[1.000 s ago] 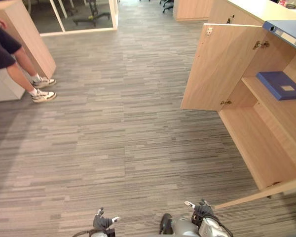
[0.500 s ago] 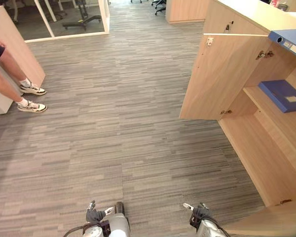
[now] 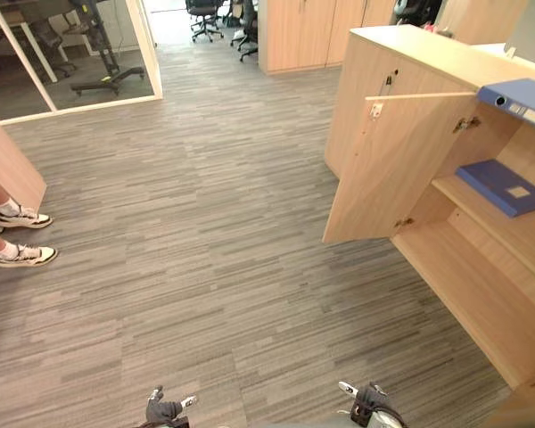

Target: Walk over to the cabinet, pick up the folder, carry it to the office cabinet, place the folder inside the office cabinet, then close the office cabinet door

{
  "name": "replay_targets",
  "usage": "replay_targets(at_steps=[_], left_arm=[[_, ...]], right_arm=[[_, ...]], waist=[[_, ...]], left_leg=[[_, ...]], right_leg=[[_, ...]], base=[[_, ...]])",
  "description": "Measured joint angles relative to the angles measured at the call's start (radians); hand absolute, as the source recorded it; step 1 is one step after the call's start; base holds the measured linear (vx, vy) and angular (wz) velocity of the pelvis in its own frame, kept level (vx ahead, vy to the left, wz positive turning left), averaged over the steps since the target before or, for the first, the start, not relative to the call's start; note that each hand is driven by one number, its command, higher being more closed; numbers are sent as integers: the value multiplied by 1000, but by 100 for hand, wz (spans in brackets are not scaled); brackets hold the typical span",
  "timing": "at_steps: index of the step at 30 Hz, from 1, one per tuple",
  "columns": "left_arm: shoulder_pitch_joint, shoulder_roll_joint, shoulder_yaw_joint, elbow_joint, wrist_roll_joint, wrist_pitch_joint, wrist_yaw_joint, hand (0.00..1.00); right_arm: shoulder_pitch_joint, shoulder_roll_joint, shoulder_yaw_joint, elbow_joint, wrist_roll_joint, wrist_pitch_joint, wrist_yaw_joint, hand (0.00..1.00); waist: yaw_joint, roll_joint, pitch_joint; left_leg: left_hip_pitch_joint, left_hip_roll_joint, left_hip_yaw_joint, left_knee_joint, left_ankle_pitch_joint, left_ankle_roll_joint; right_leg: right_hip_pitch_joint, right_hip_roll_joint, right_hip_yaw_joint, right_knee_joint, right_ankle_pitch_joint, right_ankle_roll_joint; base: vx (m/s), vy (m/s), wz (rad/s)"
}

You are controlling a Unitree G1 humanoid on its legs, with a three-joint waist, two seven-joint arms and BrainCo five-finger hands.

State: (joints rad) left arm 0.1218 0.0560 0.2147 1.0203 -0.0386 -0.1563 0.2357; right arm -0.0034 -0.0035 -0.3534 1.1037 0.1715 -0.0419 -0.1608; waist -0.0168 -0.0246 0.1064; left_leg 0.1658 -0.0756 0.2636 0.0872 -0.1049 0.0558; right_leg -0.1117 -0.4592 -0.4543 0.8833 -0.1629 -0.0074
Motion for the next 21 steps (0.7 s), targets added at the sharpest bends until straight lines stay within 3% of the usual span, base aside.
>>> replay_targets(at_steps=[2, 3, 4, 5, 6, 9, 13, 16, 18, 20, 21], left_arm=[[-2, -3, -13, -2, 0, -1, -1, 0], [-5, -5, -14, -3, 0, -1, -2, 0], [-4, -6, -13, -4, -1, -1, -4, 0], [-6, -3, -11, -8, -1, -2, -5, 0], [-18, -14, -11, 4, 8, 0, -11, 0], [-21, -53, 13, 2, 48, 12, -34, 0], [-22, -66, 38, -3, 53, 14, -48, 0], [-23, -55, 46, -12, 43, 20, -50, 0], [-12, -63, 90, -40, 37, 21, -49, 0], [-11, -63, 99, -43, 38, 21, -48, 0], [-13, -63, 99, -49, 37, 20, -47, 0]], right_arm=[[-4, -1, -7, -3, 0, 0, 1, 0], [-7, -2, -10, -6, -1, 0, 1, 0], [-7, 0, -10, -6, 0, 0, 1, 0], [-4, 9, -9, -4, 0, 0, 1, 0], [-13, -8, -8, 2, 1, 0, 3, 0], [-9, -19, -8, -3, 2, 0, 2, 0], [14, -10, -11, -22, 6, 0, 1, 0], [27, -1, -6, -24, 5, -1, 1, 0], [34, -2, 20, -40, 9, -1, 0, 0], [31, -3, 36, -42, 11, -2, 0, 0], [23, -2, 40, -40, 13, -1, 0, 0]], waist=[[-4, 11, 14], [-5, 17, 31], [-1, 14, 33], [6, -1, 39], [9, 16, 45], [-14, 51, 53], [-18, 57, 49], [-22, 45, 45], [-11, 44, 42], [-3, 49, 38], [0, 45, 39]], left_leg=[[17, 23, 2, 0, -3, -5], [37, 47, 6, -3, -14, -18], [47, 51, 16, -14, -21, -28], [67, 43, 32, -40, -30, -41], [81, 65, 60, -62, -32, -55], [77, 125, 106, -58, -62, -91], [81, 186, 120, -18, -111, -105], [2, 270, 115, 247, -146, -159], [-133, 365, 97, 678, -143, -176], [-192, 389, 81, 851, -149, -175], [-233, 386, 78, 896, -163, -159]], right_leg=[[-13, 60, -55, -108, -29, 17], [-23, 118, -115, -237, -26, 21], [-31, 143, -127, -303, -1, 19], [-38, 168, -160, -393, 43, -15], [-22, 219, -171, -459, 39, -48], [-9, 312, -170, -549, 32, -51], [9, 388, -173, -569, -22, -64], [78, 454, -155, -650, -13, -76], [164, 506, -93, -730, -1, -89], [219, 532, -27, -770, 0, -92], [245, 538, 24, -791, 0, -92]], base=[[135, -75, -11], [122, -133, -13], [113, -158, -29], [91, -127, -68], [88, -117, -69], [101, -158, -50], [205, -210, -29], [298, -232, -16], [441, -180, -72], [455, -12, -110], [392, 24, -113]])
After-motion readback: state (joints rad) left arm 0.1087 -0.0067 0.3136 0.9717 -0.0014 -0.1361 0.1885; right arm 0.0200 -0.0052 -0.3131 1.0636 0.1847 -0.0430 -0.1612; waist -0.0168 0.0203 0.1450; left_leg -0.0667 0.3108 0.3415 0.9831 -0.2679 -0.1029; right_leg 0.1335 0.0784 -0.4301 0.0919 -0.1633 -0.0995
